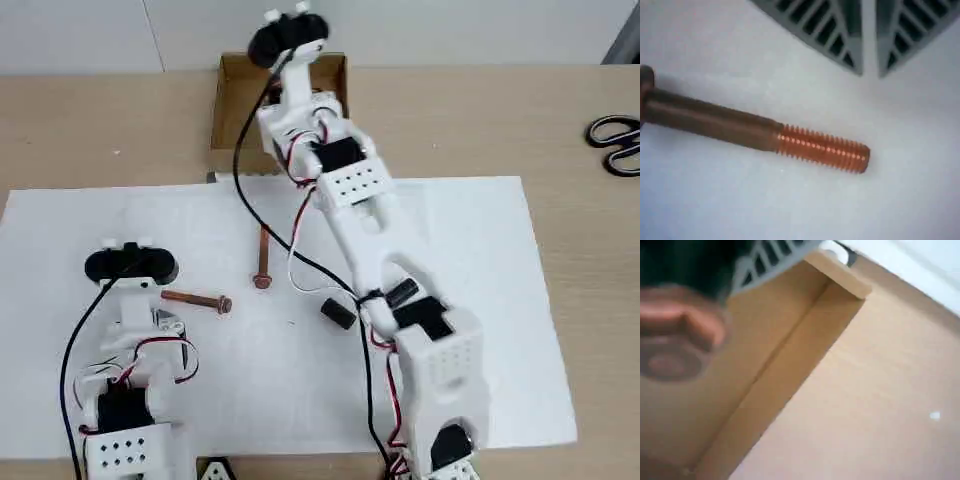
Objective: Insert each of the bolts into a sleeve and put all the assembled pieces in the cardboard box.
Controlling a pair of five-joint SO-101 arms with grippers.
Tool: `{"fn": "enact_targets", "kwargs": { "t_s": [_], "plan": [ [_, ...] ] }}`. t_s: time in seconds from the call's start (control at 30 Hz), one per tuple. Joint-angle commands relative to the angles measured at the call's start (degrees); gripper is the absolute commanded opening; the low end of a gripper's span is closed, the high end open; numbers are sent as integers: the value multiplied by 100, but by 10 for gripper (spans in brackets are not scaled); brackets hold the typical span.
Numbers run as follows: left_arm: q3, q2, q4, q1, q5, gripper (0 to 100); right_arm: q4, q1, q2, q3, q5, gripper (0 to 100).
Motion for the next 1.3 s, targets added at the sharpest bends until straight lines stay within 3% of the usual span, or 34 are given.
{"fn": "enact_targets", "kwargs": {
  "t_s": [0.0, 0.2, 0.4, 0.73, 0.93, 1.27],
  "plan": [
    [-22, -53, -79, -35, 26, 6, -171, -22, 207, -782, 299, 4],
    [-22, -53, -79, -35, 26, 6, -101, 13, 514, -1160, 730, 24],
    [-22, -53, -70, -35, 26, 6, 611, 13, 541, -1371, 756, 203],
    [-22, -53, -70, -35, 26, 6, 1103, 75, 497, -1705, 730, 205],
    [-22, -53, -70, -35, 26, 6, 2782, 31, 497, -2769, 686, 205],
    [-22, -53, -70, -35, 26, 6, 6018, 31, 523, -4527, -114, 205]
  ]
}}
